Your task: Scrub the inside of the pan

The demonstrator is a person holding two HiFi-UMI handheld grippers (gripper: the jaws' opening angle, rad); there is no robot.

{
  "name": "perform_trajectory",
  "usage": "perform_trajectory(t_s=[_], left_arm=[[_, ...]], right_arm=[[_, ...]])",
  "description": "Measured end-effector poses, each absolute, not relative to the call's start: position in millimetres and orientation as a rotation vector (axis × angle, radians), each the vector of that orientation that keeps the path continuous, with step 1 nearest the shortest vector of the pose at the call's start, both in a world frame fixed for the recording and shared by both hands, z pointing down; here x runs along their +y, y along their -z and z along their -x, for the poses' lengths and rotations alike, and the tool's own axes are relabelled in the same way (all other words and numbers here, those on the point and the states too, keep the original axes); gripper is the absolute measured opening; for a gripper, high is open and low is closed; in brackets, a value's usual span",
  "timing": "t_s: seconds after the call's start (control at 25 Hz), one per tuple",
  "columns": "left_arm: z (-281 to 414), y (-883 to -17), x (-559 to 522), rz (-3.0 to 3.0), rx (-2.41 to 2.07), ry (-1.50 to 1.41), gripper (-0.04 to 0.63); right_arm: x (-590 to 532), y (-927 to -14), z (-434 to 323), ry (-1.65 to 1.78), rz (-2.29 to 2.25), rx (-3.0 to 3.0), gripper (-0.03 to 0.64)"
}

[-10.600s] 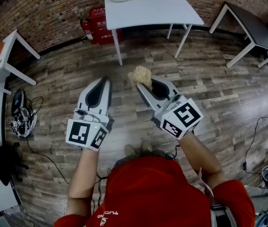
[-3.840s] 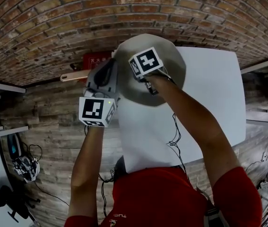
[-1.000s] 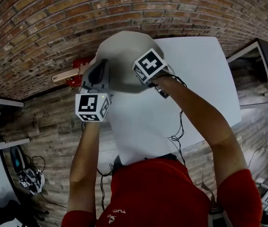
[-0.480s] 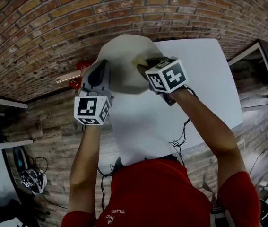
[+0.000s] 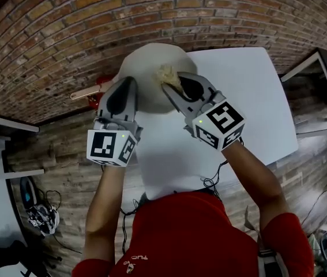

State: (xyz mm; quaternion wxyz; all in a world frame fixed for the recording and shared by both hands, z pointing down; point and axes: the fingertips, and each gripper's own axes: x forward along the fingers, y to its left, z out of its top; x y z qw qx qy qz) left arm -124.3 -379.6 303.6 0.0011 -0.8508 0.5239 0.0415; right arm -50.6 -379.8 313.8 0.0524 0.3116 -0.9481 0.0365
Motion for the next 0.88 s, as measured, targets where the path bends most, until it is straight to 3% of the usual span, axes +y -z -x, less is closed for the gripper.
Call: perform_trajectory(t_s=[0.88], left_arm=[[93.4,-294.7,-339.3,2.656,1.595,-0.116,0.025]], right_arm=[[-334.3,-307.1,43.0,-0.100,-0.977,-3.004,0.086]])
